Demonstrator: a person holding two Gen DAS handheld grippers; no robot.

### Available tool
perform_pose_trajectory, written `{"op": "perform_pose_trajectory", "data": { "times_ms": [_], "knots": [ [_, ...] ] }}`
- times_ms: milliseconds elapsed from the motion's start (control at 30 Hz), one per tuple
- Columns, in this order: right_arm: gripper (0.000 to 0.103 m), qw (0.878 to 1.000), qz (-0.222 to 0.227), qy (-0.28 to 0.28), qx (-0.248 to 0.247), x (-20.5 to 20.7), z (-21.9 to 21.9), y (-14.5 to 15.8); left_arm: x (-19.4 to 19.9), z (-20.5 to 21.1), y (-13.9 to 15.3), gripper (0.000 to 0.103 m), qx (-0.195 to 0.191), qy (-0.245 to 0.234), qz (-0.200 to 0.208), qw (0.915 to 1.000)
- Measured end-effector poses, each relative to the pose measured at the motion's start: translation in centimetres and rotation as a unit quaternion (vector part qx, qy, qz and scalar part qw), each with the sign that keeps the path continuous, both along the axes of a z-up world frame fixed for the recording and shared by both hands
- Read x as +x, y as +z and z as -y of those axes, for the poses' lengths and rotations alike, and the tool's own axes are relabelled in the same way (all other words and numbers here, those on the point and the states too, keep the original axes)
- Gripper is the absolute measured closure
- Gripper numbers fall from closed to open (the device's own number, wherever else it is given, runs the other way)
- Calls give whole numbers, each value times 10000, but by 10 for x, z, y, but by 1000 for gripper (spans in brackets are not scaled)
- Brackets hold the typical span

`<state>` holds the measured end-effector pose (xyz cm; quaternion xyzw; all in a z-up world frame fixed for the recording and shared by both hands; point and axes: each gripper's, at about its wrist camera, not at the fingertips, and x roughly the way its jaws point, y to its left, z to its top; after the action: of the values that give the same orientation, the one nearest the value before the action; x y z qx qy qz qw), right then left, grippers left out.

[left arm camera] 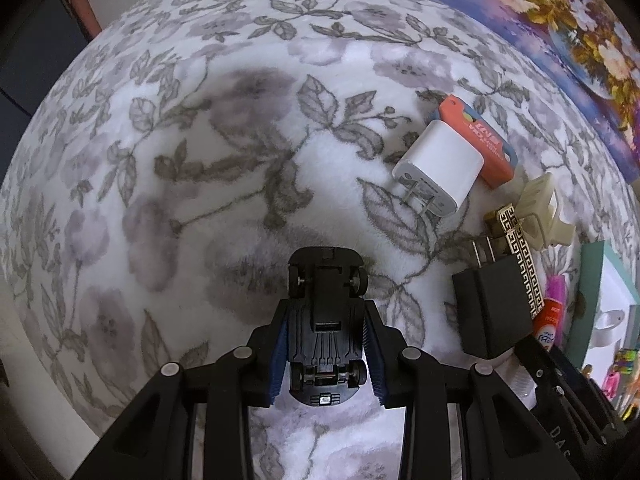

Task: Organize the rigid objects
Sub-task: 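Carry both items over the tray and open the right tool to release the glue bottle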

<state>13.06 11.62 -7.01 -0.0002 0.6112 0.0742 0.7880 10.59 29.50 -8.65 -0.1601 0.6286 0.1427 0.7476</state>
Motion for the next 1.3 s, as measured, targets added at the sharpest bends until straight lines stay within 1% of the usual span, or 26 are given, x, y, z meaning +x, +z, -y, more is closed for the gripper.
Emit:
{"op": "perform_pose_trajectory", "data": {
  "times_ms": [167,267,433,533,633,733,767,833,967,1000,1100,1300],
  "knots": [
    [75,10000,58,17,-38,1,-3,-2,3,7,-1,66,214,-119,-22,9997],
    [75,9999,97,80,-47,-3,-5,-2,3,7,-1,66,237,-111,-9,9997],
    [75,9996,126,50,243,-7,4,8,4,5,1,68,173,-23,43,9998],
    [75,9985,318,70,437,-8,8,25,4,2,11,68,-28,59,245,9997],
    [75,9965,575,-51,602,-9,22,49,5,8,31,68,66,37,515,9986],
    [75,9950,785,-280,556,-7,42,67,4,17,56,68,72,15,864,9962],
    [75,9945,828,-367,525,-6,49,70,4,23,67,68,104,-37,1019,9947],
    [75,9930,915,-564,486,-5,68,76,2,29,80,68,114,-126,1201,9926],
    [75,9890,1070,-957,349,-9,105,87,2,63,104,68,67,-463,1525,9872],
    [75,9880,1103,-1033,324,-9,112,90,1,67,107,68,47,-528,1560,9863],
    [75,9839,1228,-1282,199,-10,138,97,2,99,116,68,51,-856,1684,9820],
    [75,9738,1352,-1818,186,-15,193,107,3,157,122,68,141,-1487,1773,9728]
  ]
}}
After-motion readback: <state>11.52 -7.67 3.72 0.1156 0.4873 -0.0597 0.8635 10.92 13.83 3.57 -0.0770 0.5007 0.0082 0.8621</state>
